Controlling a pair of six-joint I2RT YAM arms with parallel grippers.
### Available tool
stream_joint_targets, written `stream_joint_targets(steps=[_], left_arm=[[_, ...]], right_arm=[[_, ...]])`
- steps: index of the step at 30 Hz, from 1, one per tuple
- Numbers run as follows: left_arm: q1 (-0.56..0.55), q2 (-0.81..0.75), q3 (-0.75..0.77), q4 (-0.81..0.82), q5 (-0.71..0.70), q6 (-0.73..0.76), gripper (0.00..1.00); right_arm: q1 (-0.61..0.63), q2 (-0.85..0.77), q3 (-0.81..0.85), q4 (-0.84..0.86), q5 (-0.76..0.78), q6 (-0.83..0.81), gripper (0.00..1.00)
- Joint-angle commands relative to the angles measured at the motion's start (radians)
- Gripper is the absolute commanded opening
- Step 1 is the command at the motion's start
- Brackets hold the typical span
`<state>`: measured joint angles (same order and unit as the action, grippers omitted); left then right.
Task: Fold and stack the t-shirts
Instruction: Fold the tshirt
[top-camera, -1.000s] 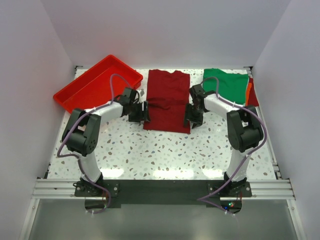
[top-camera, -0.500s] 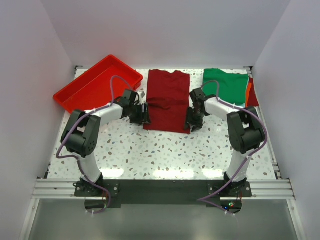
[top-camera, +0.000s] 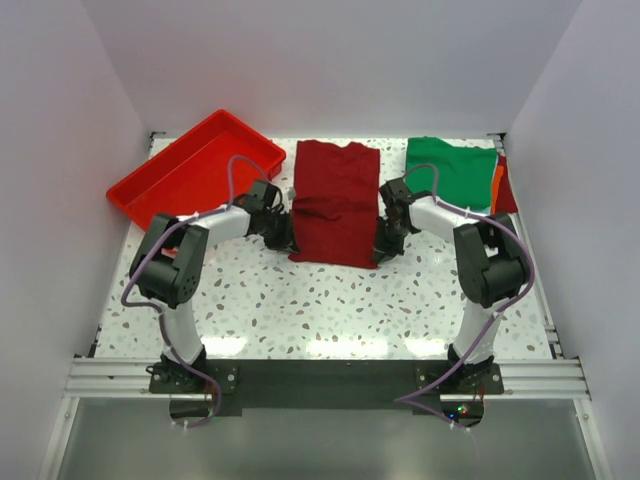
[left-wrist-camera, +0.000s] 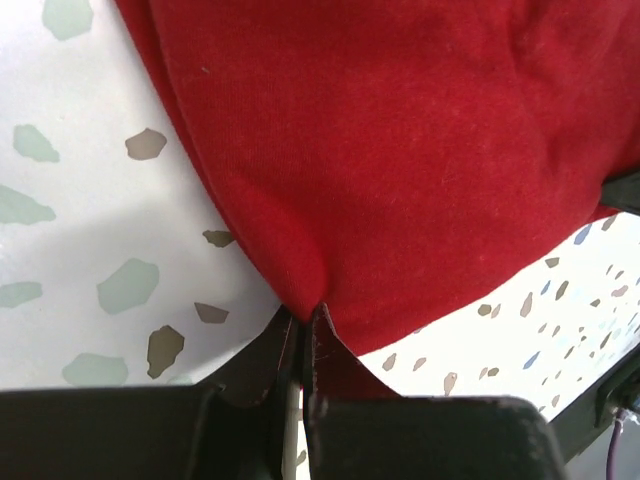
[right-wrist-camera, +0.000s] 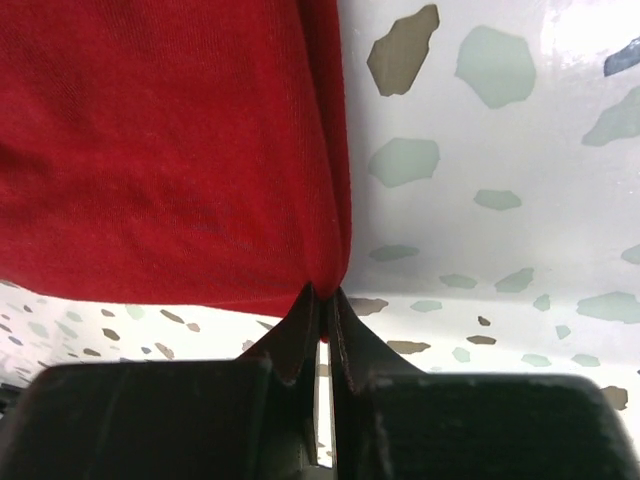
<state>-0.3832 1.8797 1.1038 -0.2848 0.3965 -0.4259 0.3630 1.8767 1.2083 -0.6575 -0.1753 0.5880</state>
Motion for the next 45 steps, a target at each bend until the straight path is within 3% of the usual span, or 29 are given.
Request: stream_joint_targets(steps=[1, 6, 9, 15, 26, 35, 45], left_arm=[[-0.01, 0.0, 0.05, -0.077, -0.007, 0.027, 0.0], [-0.005, -0.091, 0.129, -0.129, -0.044, -0.013, 0.0], [-0.005, -0.197, 0.101, -0.143, -0.073, -0.051, 0.0], [-0.006, -0.373, -0.115, -0.112, -0.048, -0.122, 0.0], [-0.042, -0.56, -0.312, -0.185, -0.03, -0.137, 0.0], [-0.062, -0.757, -0.419, -0.281, -0.027, -0.185, 0.0], [-0.115, -0.896, -0.407, -0.396, 0.011, -0.249, 0.0]], right_arm=[[0.008, -0.016, 0.038, -0.028, -0.026, -0.007, 0.0], [0.007, -0.066, 0.201, -0.134, -0.004, -0.031, 0.0], [0.007, -0.146, 0.217, -0.177, 0.007, -0.033, 0.0], [0.013, -0.266, 0.018, -0.175, 0.005, -0.03, 0.0], [0.088, -0.482, -0.207, -0.174, 0.008, 0.001, 0.0], [0.139, -0.612, -0.318, -0.217, 0.017, 0.041, 0.0], [0.169, -0.809, -0.337, -0.358, -0.015, 0.107, 0.0]])
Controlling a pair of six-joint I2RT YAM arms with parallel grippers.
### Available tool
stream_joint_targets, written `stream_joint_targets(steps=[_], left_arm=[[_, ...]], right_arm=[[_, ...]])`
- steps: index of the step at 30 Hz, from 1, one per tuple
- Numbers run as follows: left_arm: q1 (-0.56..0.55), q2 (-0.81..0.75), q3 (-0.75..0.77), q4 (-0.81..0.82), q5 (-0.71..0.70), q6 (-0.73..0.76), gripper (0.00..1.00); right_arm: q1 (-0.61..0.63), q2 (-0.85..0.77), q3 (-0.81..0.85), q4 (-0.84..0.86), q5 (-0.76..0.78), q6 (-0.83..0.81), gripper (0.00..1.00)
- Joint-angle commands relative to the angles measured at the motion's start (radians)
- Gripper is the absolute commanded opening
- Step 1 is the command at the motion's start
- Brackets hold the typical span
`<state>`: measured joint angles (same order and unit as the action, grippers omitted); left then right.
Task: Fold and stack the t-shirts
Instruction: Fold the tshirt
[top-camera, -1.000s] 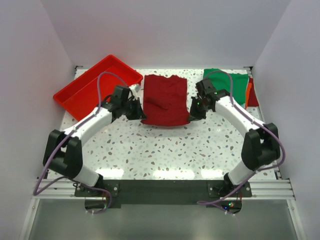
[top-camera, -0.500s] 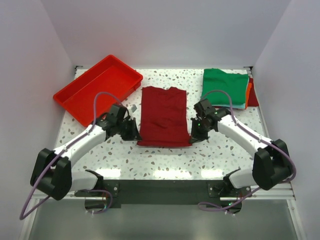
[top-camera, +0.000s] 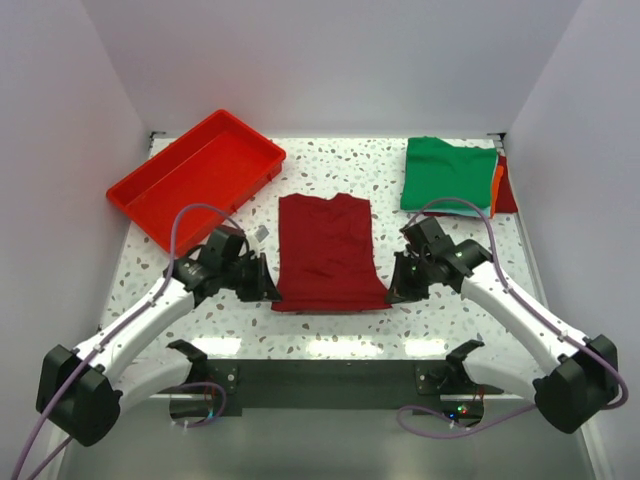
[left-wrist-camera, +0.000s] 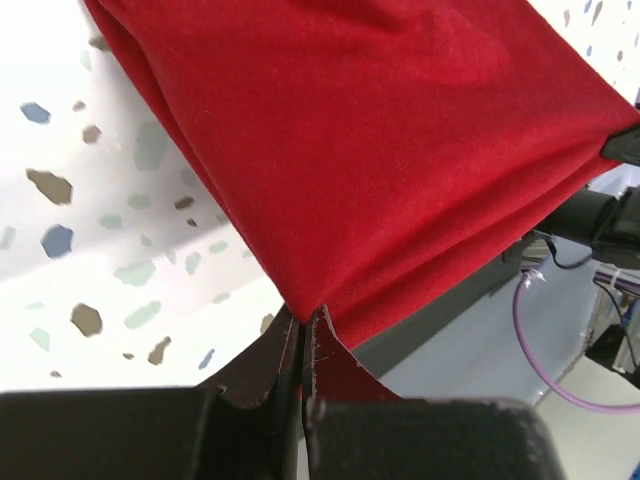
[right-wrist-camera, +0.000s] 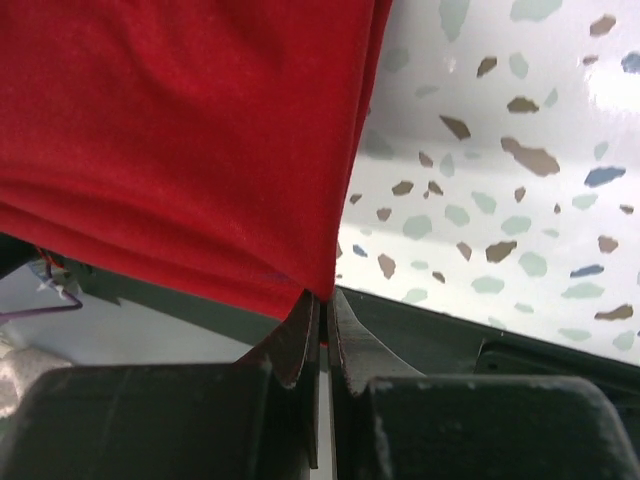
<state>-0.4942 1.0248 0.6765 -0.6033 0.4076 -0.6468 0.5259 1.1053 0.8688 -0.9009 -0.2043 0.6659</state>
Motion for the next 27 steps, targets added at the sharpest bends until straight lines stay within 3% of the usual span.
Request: stream_joint_targets(steps=[1, 10, 17, 27], left_arm=[[-0.006, -0.049, 0.023, -0.085, 0.005, -0.034, 0.0], [-0.007, -0.065, 0.129, -0.161, 0.045, -0.07, 0.0], [-0.004, 0.076, 0.245, -0.156, -0.026, -0.024, 0.0], [0.039, 0.248, 0.317, -0.067, 0.033, 0.028, 0.0]], right_arm=[[0.011, -0.053, 0.009, -0.125, 0.013, 0.035, 0.0], [0.025, -0.098, 0.151, -0.219, 0.046, 0.101, 0.0], [0.023, -0.027, 0.259, -0.204, 0.143, 0.112, 0.0], [0.02, 0.163, 0.387, -0.099, 0.238, 0.098, 0.0]])
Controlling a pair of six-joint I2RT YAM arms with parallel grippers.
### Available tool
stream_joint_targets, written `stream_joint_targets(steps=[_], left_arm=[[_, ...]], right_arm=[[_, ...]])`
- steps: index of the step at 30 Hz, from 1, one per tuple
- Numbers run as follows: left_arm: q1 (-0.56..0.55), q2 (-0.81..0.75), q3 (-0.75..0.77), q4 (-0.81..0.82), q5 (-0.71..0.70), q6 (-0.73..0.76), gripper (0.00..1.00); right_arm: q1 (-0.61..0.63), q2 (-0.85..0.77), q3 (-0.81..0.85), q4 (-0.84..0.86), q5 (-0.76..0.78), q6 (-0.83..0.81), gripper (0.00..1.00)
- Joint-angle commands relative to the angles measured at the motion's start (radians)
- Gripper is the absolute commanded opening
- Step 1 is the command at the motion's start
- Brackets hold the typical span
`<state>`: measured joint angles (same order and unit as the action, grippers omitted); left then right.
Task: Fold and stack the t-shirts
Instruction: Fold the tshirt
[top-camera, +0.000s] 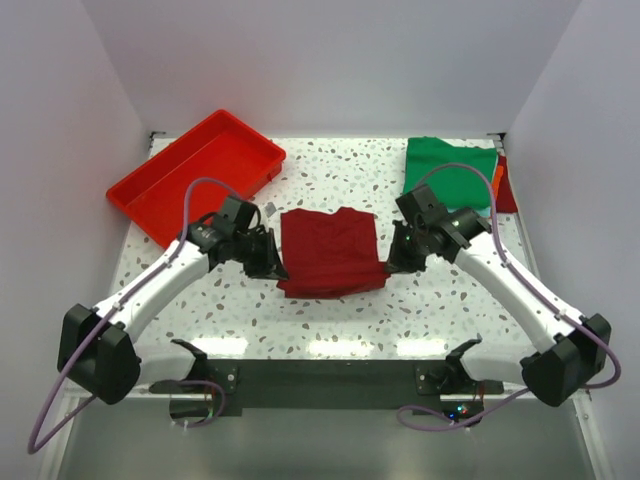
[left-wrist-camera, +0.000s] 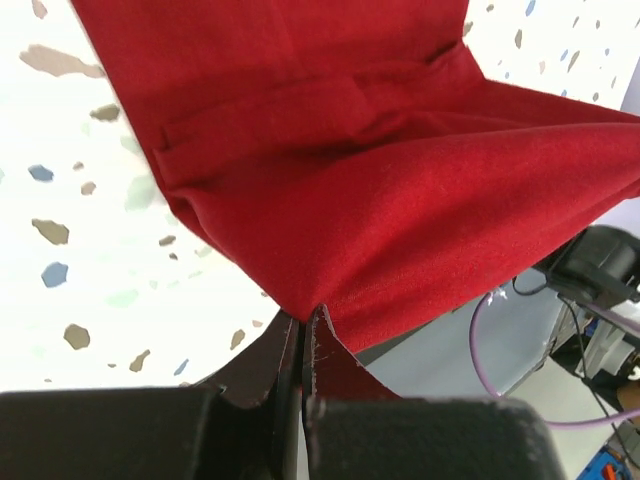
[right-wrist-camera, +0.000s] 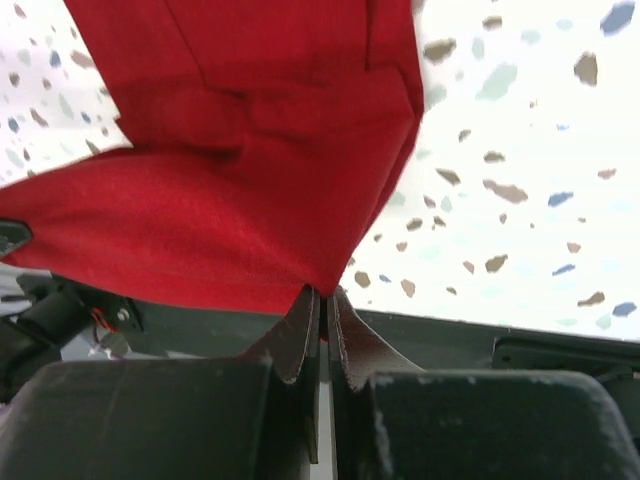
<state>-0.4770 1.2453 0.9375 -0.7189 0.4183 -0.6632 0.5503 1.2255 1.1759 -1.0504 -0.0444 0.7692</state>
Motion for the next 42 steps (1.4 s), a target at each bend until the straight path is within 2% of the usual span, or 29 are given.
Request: stream_joint_targets(steps=[1, 15, 28, 33, 35, 36, 37, 38, 39, 40, 42], left_arm=[[0.034, 0.045, 0.069, 0.053, 0.034, 0.048, 0.0], [0.155, 0.354, 0.28, 0.09, 0.119, 0.135, 0.0], [0.241, 0.637, 0.5, 0.107, 0.194, 0.139, 0.0], [0.253, 0.694, 0.531, 0.11, 0.18, 0.122, 0.0], [0.259, 0.701, 0.531, 0.122, 0.155, 0.102, 0.11], [0.265, 0.703, 0.534, 0.125, 0.148, 0.096, 0.19], [0.267, 0.7, 0.538, 0.125, 0.122, 0.083, 0.36], [0.268, 0.697, 0.544, 0.125, 0.106, 0.08, 0.46], [0.27, 0.692, 0.558, 0.125, 0.091, 0.076, 0.54], [0.268, 0.677, 0.563, 0.131, 0.065, 0.073, 0.65], [0.27, 0.657, 0.563, 0.148, 0.053, 0.06, 0.71]], right_arm=[[-0.009, 0.061, 0.094, 0.053, 0.086, -0.011, 0.0], [-0.153, 0.454, 0.409, 0.113, 0.046, -0.136, 0.0], [-0.197, 0.816, 0.803, 0.059, -0.026, -0.202, 0.0], [-0.214, 0.917, 0.87, 0.05, -0.051, -0.214, 0.0], [-0.217, 0.94, 0.895, 0.052, -0.063, -0.214, 0.02], [-0.223, 0.957, 0.903, 0.055, -0.071, -0.214, 0.15], [-0.227, 0.968, 0.925, 0.056, -0.089, -0.215, 0.24], [-0.225, 0.979, 0.941, 0.052, -0.098, -0.219, 0.33], [-0.231, 0.993, 0.959, 0.05, -0.106, -0.222, 0.5], [-0.234, 0.997, 0.996, 0.05, -0.113, -0.226, 0.56], [-0.237, 0.999, 1.021, 0.055, -0.132, -0.232, 0.67]])
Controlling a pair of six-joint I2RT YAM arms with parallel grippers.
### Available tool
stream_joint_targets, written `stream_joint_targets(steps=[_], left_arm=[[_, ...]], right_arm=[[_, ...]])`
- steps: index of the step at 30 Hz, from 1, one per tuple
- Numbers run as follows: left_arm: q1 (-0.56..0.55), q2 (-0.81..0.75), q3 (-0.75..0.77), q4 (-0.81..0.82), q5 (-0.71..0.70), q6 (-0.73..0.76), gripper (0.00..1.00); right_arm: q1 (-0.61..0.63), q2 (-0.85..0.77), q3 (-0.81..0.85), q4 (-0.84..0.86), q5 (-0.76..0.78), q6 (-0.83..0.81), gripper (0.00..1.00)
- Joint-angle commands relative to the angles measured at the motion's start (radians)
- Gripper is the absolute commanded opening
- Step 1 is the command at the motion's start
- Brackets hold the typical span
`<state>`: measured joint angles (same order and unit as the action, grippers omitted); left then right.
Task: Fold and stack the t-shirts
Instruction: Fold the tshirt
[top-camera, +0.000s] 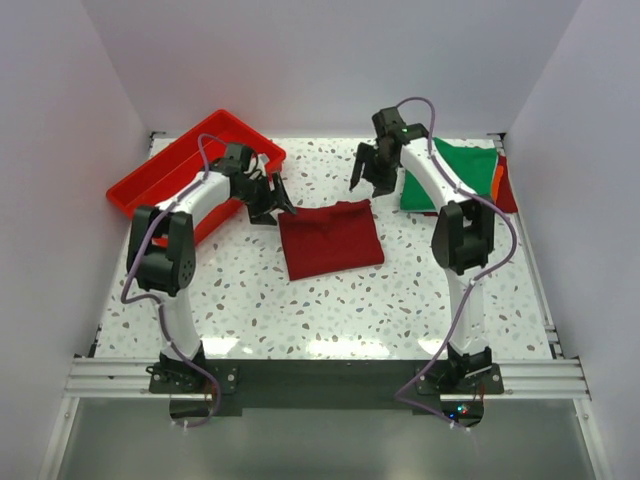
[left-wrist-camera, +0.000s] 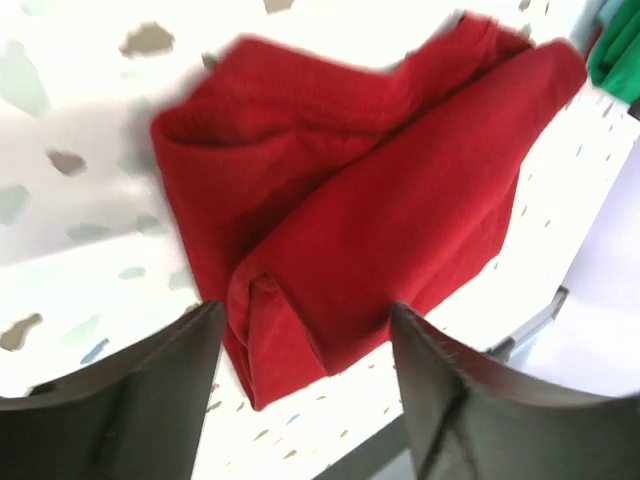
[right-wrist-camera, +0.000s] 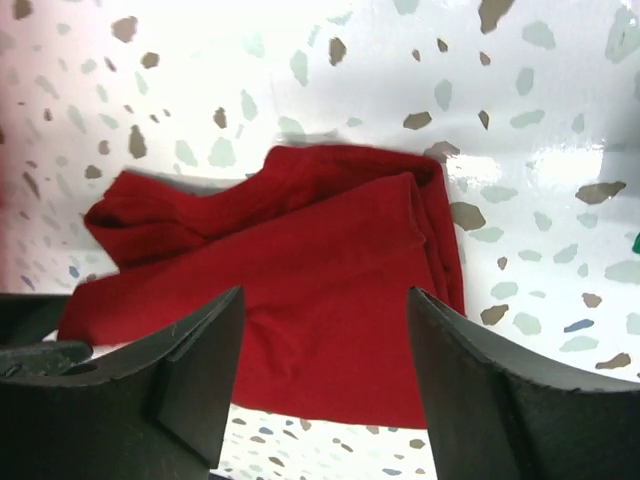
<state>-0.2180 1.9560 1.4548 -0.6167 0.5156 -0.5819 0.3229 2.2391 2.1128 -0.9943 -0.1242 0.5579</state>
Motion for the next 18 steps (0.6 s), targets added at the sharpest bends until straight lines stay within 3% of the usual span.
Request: stream_joint_targets(steps=[1, 11, 18], left_arm=[[0.009, -0.075, 0.044, 0.057, -0.06, -0.022, 0.74], [-0.013, -0.226, -0.088, 0.09, -0.161, 0.02, 0.77], [-0.095, -0.197, -0.18, 0.083, -0.181, 0.04, 0.78]], right_arm=[[-0.013, -0.024, 0.084, 0.005, -0.061, -0.024, 0.7], [-0.03, -0.228, -0.238, 0.16, -0.1, -0.053, 0.73], [-0.039, -0.308, -0.437, 0.218, -0.146, -0.078, 0.74]])
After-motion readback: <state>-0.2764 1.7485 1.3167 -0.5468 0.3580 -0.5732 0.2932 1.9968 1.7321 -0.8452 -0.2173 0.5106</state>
